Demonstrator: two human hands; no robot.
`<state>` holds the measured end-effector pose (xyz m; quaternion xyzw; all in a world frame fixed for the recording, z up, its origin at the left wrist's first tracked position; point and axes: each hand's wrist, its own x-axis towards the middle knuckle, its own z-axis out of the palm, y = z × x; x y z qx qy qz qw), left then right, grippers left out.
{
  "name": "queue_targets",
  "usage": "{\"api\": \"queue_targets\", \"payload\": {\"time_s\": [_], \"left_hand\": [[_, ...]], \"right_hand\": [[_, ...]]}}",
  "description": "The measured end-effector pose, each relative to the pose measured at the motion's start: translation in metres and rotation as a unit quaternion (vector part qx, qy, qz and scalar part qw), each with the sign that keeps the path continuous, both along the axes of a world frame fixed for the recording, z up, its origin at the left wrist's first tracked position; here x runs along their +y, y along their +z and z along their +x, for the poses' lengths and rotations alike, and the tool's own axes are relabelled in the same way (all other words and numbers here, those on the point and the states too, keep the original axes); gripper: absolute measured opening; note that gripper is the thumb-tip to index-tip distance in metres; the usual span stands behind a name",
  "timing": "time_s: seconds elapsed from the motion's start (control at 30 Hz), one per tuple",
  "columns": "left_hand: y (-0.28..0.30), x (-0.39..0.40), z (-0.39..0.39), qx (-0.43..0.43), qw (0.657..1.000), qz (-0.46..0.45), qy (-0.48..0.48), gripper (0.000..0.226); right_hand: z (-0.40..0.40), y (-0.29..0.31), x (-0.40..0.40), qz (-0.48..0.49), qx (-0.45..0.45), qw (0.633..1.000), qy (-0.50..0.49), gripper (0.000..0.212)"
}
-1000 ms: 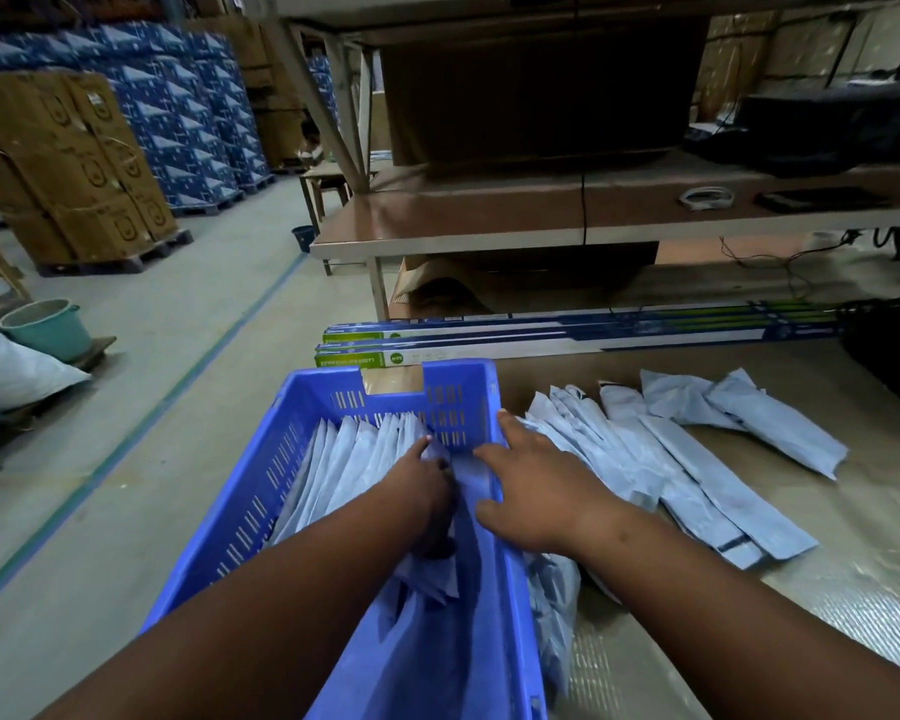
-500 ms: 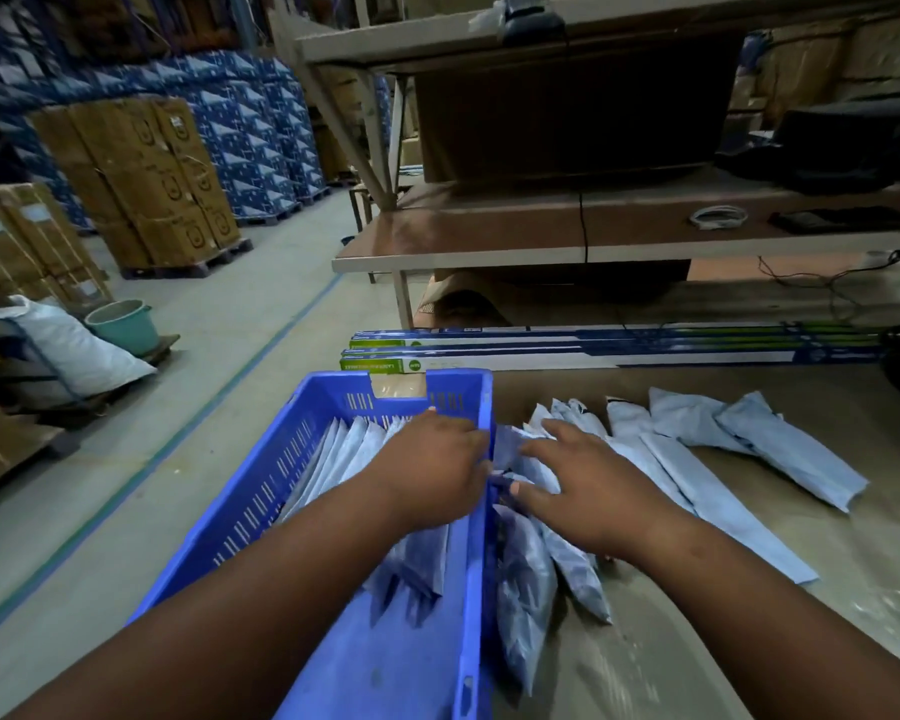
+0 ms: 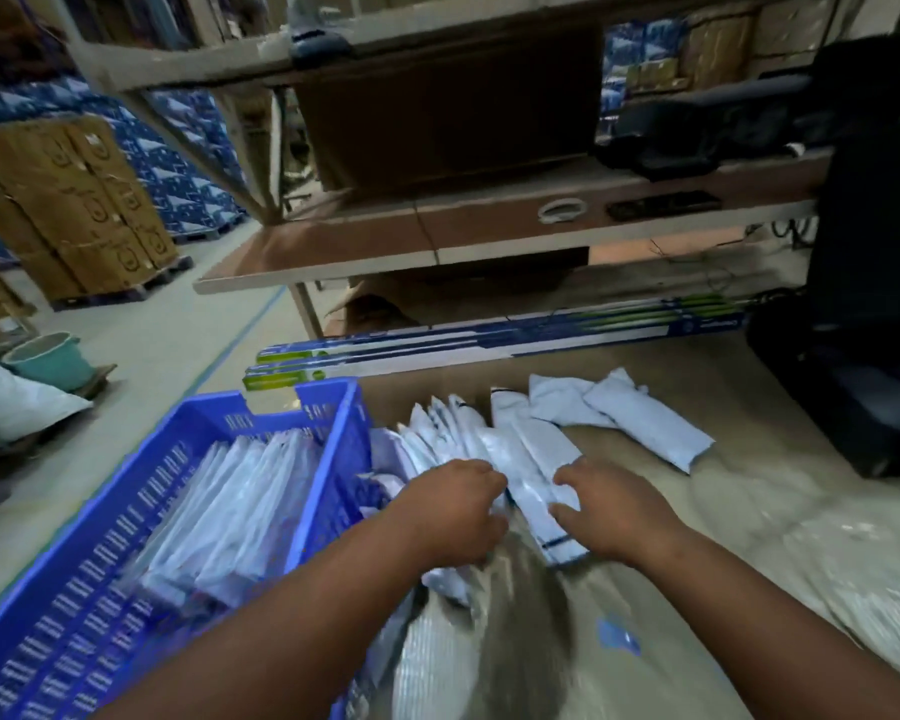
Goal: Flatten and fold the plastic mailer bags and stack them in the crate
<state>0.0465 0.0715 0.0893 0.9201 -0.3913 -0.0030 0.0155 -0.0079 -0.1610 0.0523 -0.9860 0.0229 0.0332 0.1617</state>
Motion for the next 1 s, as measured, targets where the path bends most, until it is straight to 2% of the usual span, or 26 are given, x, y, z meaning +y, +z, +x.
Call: {"api": "queue_targets", "payload": {"time_s": [0.2, 0.3, 0.43, 0.53, 0.6, 0.67, 0.73, 0.83, 0.93, 1.0], "left_hand": [[-0.041, -0.035, -0.017, 0.035, 0.998, 0.028, 0.034, 0.037], [-0.049, -0.041, -0.027, 0.043, 0.998, 0.03, 0.045, 0.041], [-0.049, -0.042, -0.039, 0.052, 0.997, 0.001, 0.061, 0.041], [-0.043, -0.039, -0.046, 0.058, 0.995, -0.025, 0.075, 0.037], [-0.039, -0.035, -0.049, 0.054, 0.993, -0.054, 0.085, 0.033], [-0.035, -0.032, -0.053, 0.047, 0.991, -0.076, 0.095, 0.031], [-0.029, -0.029, -0.057, 0.038, 0.989, -0.099, 0.099, 0.031], [-0.019, -0.027, -0.063, 0.031, 0.986, -0.136, 0.095, 0.03], [-0.02, -0.028, -0.067, 0.044, 0.984, -0.15, 0.084, 0.028], [-0.027, -0.031, -0.071, 0.053, 0.984, -0.154, 0.076, 0.026]], "right_hand": [[-0.003, -0.054, -0.035, -0.03, 0.081, 0.996, -0.019, 0.07], [-0.003, -0.072, -0.036, -0.028, 0.081, 0.996, -0.007, 0.063], [-0.009, -0.079, -0.04, 0.039, 0.034, 0.999, -0.012, 0.037], [-0.016, -0.08, -0.052, 0.083, -0.046, 0.995, -0.025, 0.009], [-0.025, -0.074, -0.06, 0.121, -0.099, 0.988, -0.006, 0.02], [-0.037, -0.057, -0.065, 0.17, -0.139, 0.975, 0.035, 0.012], [-0.053, -0.039, -0.07, 0.237, -0.161, 0.957, 0.051, 0.008], [-0.082, -0.024, -0.087, 0.37, -0.14, 0.917, -0.046, 0.022], [-0.109, -0.037, -0.116, 0.508, -0.09, 0.831, -0.209, 0.018], [-0.129, -0.052, -0.135, 0.542, -0.076, 0.781, -0.302, 0.017]]}}
